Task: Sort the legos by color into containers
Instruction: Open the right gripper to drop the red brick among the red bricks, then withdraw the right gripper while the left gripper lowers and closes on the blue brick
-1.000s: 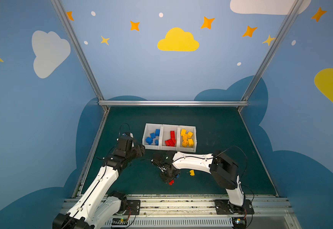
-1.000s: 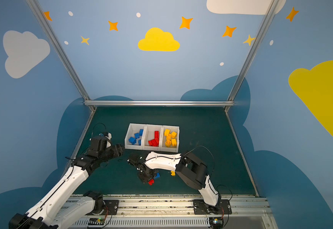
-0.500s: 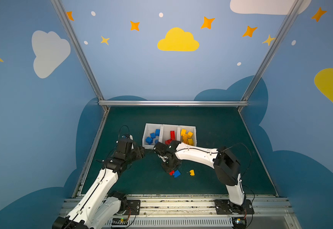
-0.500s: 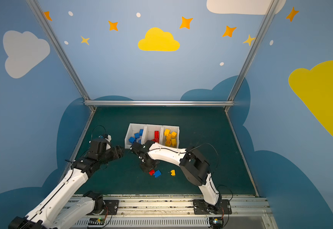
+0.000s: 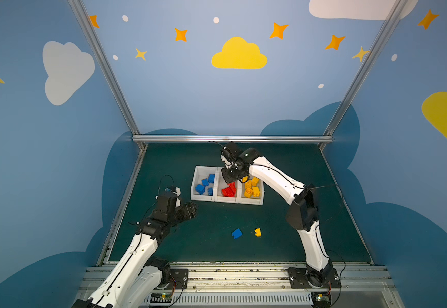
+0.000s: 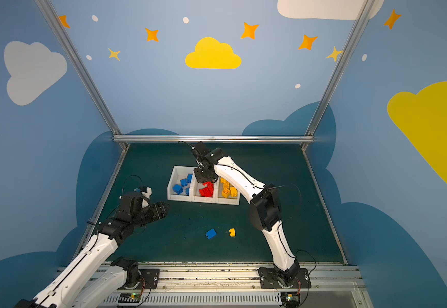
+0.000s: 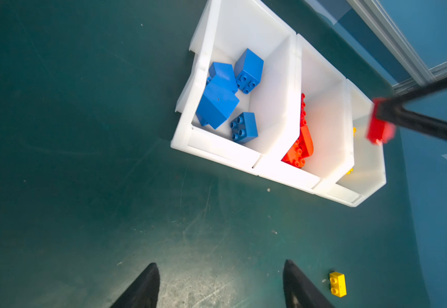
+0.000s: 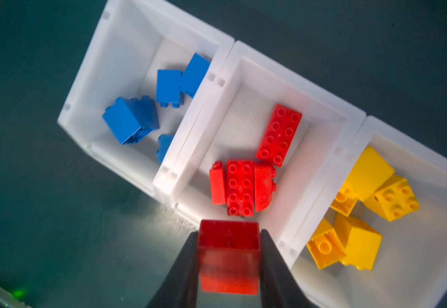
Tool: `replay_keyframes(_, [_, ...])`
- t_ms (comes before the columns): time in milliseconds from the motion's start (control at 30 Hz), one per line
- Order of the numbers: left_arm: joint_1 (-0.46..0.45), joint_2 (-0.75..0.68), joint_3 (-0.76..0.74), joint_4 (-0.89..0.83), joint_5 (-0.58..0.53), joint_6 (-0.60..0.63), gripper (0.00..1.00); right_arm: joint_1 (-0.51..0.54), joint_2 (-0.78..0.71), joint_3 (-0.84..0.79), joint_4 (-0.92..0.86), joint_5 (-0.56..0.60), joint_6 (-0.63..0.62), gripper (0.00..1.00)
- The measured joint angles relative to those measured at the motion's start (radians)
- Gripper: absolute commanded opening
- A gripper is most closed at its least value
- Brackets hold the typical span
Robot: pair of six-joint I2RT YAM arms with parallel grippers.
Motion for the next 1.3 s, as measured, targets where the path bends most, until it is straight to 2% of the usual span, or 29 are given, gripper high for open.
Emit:
replay_keyframes(133, [-0.013, -0.008, -0.018, -0.001, 0.008, -0.008, 0.73, -0.028, 0.108, 0.087, -0.015, -0.023, -0.001, 0.26])
replay_keyframes(233, [-0.028, -0.010, -0.028, -0.002, 0.012, -0.013, 0.73, -0.033, 0.146, 0.106, -0.019, -0.045, -0.012, 0.49])
replay_keyframes(300, [-0.041, -0.010, -0.031, -0.002, 0.012, -0.014, 0.73, -0.032, 0.150, 0.108, -0.021, -0.055, -0.016, 0.54])
replay_keyframes(433, [-0.067, -0.008, -0.032, -0.001, 0.012, -0.014, 0.73, -0.032, 0.148, 0.121, -0.020, -0.071, -0.014, 0.58])
replay_keyframes(700, [-0.134, 0.025, -0.032, 0.002, 0.007, -0.009, 0.73, -0.037, 0.089, 0.087, -0.036, -0.071, 0.023, 0.58])
replay_keyframes(800, [-0.178, 0.051, -0.029, 0.003, 0.000, 0.003, 0.73, -0.040, -0.021, -0.030, -0.024, -0.067, 0.045, 0.58])
replay_keyframes(1133, [-0.352, 0.198, 0.012, 0.039, -0.041, 0.067, 0.73, -0.072, -0.536, -0.585, 0.098, -0.025, 0.132, 0.58])
replay_keyframes(1300, [-0.435, 0.308, 0.049, 0.054, -0.056, 0.107, 0.73, -0.101, -0.705, -0.842, 0.135, -0.006, 0.194, 0.58])
